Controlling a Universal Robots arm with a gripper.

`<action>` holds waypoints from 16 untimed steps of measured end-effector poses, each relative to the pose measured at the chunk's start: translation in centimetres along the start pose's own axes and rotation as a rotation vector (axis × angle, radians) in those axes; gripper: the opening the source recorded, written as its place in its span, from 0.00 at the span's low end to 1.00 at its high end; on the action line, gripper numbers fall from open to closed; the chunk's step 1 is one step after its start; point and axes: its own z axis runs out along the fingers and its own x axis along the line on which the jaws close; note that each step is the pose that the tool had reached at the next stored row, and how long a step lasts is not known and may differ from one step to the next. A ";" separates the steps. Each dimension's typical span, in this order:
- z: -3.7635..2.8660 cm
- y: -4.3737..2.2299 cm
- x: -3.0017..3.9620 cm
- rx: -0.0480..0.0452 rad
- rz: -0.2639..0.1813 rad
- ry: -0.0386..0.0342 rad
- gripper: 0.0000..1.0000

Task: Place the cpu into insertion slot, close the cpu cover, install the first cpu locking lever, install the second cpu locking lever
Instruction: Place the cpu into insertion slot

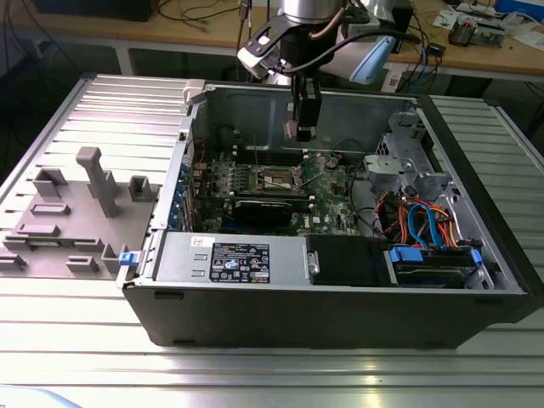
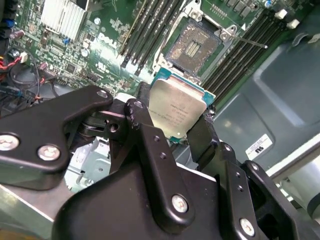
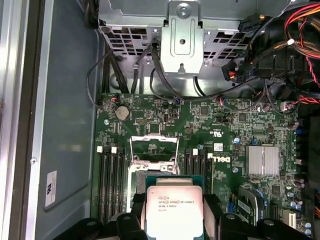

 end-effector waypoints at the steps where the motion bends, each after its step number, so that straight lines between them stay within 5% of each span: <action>1: 0.29 -0.05 0.01 0.0002 0.003 -0.0019 0.54; 5: 1.36 -0.40 0.17 0.0009 0.028 -0.0039 0.54; 16: 1.43 -0.41 0.18 0.0009 0.027 -0.0077 0.54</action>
